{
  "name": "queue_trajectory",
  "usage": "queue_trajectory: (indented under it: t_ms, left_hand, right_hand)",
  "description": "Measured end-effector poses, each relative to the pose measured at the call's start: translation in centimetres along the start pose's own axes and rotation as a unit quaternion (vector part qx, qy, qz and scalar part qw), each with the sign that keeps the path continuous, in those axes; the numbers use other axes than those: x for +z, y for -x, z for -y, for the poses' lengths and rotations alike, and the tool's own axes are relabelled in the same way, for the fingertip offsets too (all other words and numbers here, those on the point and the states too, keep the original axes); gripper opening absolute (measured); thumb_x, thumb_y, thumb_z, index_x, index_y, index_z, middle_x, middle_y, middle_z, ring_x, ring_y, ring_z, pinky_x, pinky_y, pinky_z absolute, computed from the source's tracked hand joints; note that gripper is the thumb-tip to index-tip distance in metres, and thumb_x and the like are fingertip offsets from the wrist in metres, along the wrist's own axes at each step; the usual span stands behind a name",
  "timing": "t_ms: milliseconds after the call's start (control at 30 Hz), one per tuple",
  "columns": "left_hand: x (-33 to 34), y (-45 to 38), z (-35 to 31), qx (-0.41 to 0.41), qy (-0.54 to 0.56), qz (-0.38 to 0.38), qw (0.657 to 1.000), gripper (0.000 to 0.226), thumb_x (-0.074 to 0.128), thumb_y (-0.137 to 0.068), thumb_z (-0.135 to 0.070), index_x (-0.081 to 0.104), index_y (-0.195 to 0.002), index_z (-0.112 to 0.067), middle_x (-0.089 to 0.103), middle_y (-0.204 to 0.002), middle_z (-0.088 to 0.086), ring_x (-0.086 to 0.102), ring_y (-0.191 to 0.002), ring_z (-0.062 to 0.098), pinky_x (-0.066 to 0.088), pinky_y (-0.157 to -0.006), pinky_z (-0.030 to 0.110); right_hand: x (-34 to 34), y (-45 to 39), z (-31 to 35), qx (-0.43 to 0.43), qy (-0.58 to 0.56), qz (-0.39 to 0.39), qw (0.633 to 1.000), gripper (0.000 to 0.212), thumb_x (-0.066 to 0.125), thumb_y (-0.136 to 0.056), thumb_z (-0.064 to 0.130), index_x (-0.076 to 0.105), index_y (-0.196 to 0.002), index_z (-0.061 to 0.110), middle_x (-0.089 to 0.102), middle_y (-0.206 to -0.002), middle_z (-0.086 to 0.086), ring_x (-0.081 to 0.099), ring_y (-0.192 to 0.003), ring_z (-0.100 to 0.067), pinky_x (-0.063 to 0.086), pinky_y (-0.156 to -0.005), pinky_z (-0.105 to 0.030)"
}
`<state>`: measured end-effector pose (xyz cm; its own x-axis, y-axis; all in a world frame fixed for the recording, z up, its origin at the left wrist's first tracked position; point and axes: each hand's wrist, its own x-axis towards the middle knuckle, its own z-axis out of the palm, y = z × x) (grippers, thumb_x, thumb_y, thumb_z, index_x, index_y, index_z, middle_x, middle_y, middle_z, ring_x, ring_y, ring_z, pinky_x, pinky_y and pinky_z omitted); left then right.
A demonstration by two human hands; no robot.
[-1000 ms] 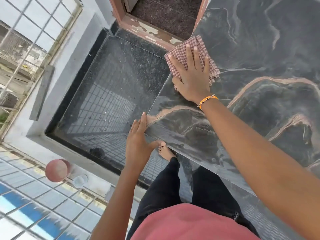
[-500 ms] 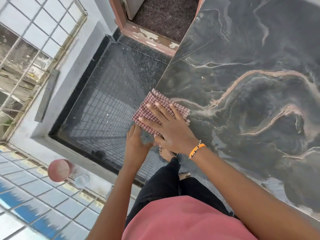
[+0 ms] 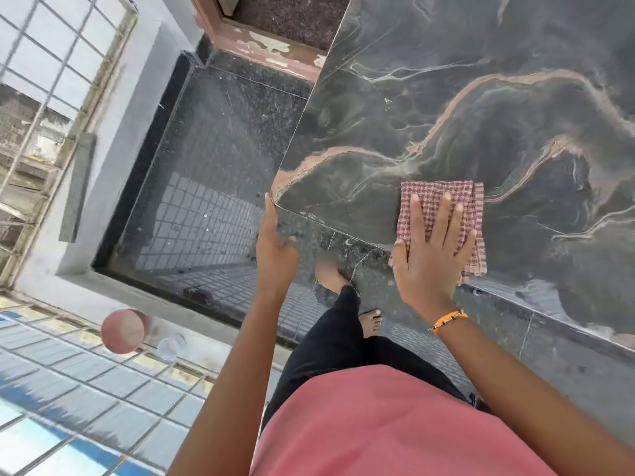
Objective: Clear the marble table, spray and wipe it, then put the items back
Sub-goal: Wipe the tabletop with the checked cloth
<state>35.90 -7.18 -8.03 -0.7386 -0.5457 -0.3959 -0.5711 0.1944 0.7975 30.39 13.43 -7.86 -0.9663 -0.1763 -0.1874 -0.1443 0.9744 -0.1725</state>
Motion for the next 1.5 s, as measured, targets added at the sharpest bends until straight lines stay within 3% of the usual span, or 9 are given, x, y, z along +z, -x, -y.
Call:
queue_trajectory:
  t_ms: [100, 233, 333, 400, 667, 800, 1067, 1267, 1500]
  left_hand:
    - [-0.7, -0.5, 0.3, -0.014, 0.026, 0.002, 1.000, 0.087, 0.032, -0.079, 0.020, 0.015, -0.149, -0.029, 0.031, -0.152, -0.002, 0.053, -0.104, -0.015, 0.047, -0.062, 0.020]
    - [-1.4, -1.0, 1.4, -0.009, 0.046, 0.027, 0.999, 0.084, 0.030, -0.078, 0.023, 0.022, -0.148, -0.022, 0.031, -0.152, -0.002, 0.047, -0.067, -0.029, 0.043, -0.054, 0.007]
    - [-1.8, -0.9, 1.3, 0.022, 0.044, 0.039, 0.998, 0.083, 0.031, -0.076, 0.026, 0.020, -0.148, -0.013, 0.031, -0.152, 0.002, 0.047, -0.101, -0.025, 0.047, -0.078, 0.004]
    - [-1.6, -0.4, 0.8, 0.032, 0.066, 0.038, 0.997, 0.081, 0.032, -0.077, 0.025, 0.022, -0.148, -0.013, 0.036, -0.149, 0.004, 0.041, -0.129, 0.000, 0.045, -0.100, 0.020]
    - [0.5, 3.7, 0.6, -0.029, -0.073, -0.041, 0.996, 0.081, 0.039, -0.082, 0.014, 0.000, -0.149, -0.010, 0.009, -0.157, 0.014, 0.007, -0.145, 0.026, 0.016, -0.116, 0.038]
    - [2.2, 4.8, -0.7, 0.142, -0.222, -0.042, 0.964, 0.078, 0.048, -0.083, 0.008, 0.008, -0.148, -0.006, 0.014, -0.156, 0.015, 0.011, -0.145, 0.030, 0.018, -0.117, 0.044]
    - [8.4, 6.0, -4.4, 0.382, -0.349, 0.140, 0.844, 0.063, 0.066, -0.083, -0.012, 0.039, -0.140, -0.006, 0.039, -0.147, 0.008, 0.017, -0.144, 0.031, 0.013, -0.117, 0.043]
    - [11.1, 6.1, -5.4, 0.363, -0.353, 0.159, 0.848, 0.041, 0.058, -0.089, -0.009, 0.054, -0.130, -0.011, 0.053, -0.138, 0.003, 0.038, -0.136, 0.022, 0.023, -0.114, 0.033]
    - [11.5, 5.9, -6.0, 0.339, -0.348, 0.145, 0.862, 0.035, 0.061, -0.087, -0.008, 0.063, -0.121, -0.016, 0.060, -0.130, -0.004, 0.046, -0.131, 0.015, 0.044, -0.097, 0.032]
  right_hand:
    - [0.9, -0.1, 4.5, -0.021, 0.009, 0.010, 1.000, 0.066, 0.034, -0.090, 0.035, 0.013, -0.151, 0.024, 0.005, -0.158, -0.019, 0.005, -0.146, -0.040, 0.005, -0.111, -0.064]
    - [1.7, -1.8, 9.9, -0.152, 0.024, 0.035, 0.988, 0.066, 0.030, -0.090, 0.041, 0.006, -0.151, 0.027, 0.001, -0.160, -0.015, 0.001, -0.147, -0.036, 0.000, -0.113, -0.062]
    - [1.9, -3.4, 13.5, -0.245, 0.028, 0.045, 0.968, 0.064, 0.038, -0.092, 0.035, 0.011, -0.150, 0.029, 0.003, -0.160, -0.011, 0.002, -0.147, -0.033, -0.001, -0.114, -0.059]
    - [2.0, -4.3, 14.4, -0.315, 0.043, 0.052, 0.947, 0.062, 0.042, -0.092, 0.032, 0.017, -0.149, 0.032, 0.006, -0.161, -0.008, 0.004, -0.148, -0.031, -0.002, -0.115, -0.057]
    - [0.8, -4.5, 6.2, -0.474, 0.097, 0.074, 0.872, 0.066, 0.046, -0.089, 0.022, 0.021, -0.147, 0.041, 0.008, -0.161, 0.002, 0.007, -0.148, -0.025, 0.003, -0.117, -0.054]
    - [-0.1, -2.2, -0.6, -0.420, 0.084, 0.047, 0.903, 0.065, 0.035, -0.085, 0.028, 0.019, -0.146, 0.043, 0.017, -0.159, 0.002, 0.014, -0.147, -0.024, 0.007, -0.116, -0.051]
    - [-2.5, 1.5, -16.2, -0.123, 0.004, 0.033, 0.992, 0.056, 0.024, -0.090, 0.041, 0.011, -0.144, 0.047, 0.011, -0.159, 0.007, 0.006, -0.147, -0.018, 0.001, -0.117, -0.047]
    - [-3.5, 3.9, -23.2, 0.147, -0.044, -0.025, 0.988, 0.061, 0.021, -0.087, 0.043, 0.017, -0.147, 0.041, 0.009, -0.161, 0.004, 0.008, -0.148, -0.023, 0.005, -0.117, -0.053]
    - [-0.9, 3.9, -12.6, 0.264, -0.065, -0.054, 0.961, 0.060, 0.028, -0.094, 0.035, 0.011, -0.151, 0.026, 0.002, -0.160, -0.013, 0.001, -0.147, -0.035, 0.002, -0.114, -0.060]
